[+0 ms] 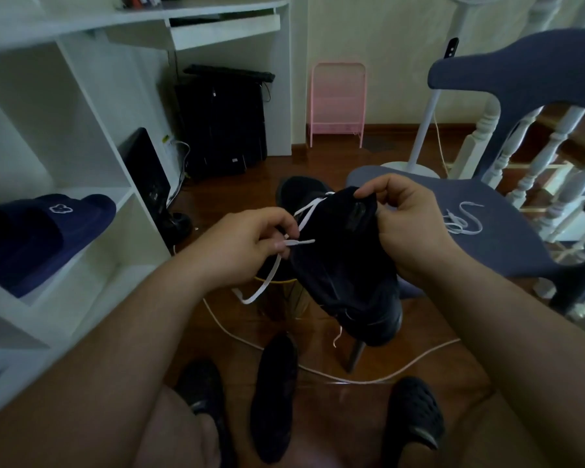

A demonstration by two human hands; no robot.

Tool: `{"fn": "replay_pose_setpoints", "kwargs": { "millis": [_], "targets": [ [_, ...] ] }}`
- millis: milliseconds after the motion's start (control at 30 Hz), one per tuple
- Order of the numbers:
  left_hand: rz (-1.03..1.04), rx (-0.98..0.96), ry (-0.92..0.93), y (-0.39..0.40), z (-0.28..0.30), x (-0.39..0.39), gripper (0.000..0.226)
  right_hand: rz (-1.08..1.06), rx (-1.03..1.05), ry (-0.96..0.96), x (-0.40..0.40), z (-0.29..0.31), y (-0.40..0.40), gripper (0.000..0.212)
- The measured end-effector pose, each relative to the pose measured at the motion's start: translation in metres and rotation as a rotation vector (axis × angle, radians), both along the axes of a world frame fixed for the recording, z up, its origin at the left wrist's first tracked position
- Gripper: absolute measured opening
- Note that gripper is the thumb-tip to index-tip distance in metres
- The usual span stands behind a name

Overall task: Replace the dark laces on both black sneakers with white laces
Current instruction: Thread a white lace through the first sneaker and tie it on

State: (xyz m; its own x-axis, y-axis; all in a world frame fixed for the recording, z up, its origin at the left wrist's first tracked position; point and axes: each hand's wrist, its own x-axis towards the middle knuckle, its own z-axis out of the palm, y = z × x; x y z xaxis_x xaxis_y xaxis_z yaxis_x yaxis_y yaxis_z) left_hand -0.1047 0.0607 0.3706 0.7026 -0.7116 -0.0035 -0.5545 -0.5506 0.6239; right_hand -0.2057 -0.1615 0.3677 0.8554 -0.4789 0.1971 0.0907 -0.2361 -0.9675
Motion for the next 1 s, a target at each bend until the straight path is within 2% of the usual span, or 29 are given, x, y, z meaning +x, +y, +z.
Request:
{"fn": "replay_pose_setpoints", "kwargs": {
  "millis": [133,367,467,667,767,1000],
  "targets": [
    [0.090,-0.074,-0.052,-0.002,0.001,-0.002,0.026,0.005,0.039,-0.006,0.001,0.000,0.002,0.026],
    [0.209,-0.310,-0.137,-0.014,0.005,-0.006,0.006,-0.015,0.229,-0.026,0.004,0.001,0.002,0.019],
    [0.201,-0.372,-0.151,-0.019,0.007,-0.012,0.006,-0.009,0.179,-0.006,0.003,0.000,0.002,0.020],
    [0.241,-0.356,-0.187,-0.030,-0.002,-0.014,0.018,0.000,0.107,-0.016,0.002,0.000,0.005,0.022],
    [0.251,-0.371,-0.171,-0.031,-0.002,-0.015,0.015,0.000,0.109,-0.030,0.002,0.002,0.006,0.022],
    [0.291,-0.603,-0.034,-0.044,-0.006,-0.023,0.019,0.017,0.097,-0.029,-0.001,0.004,0.010,0.022]
  ]
}}
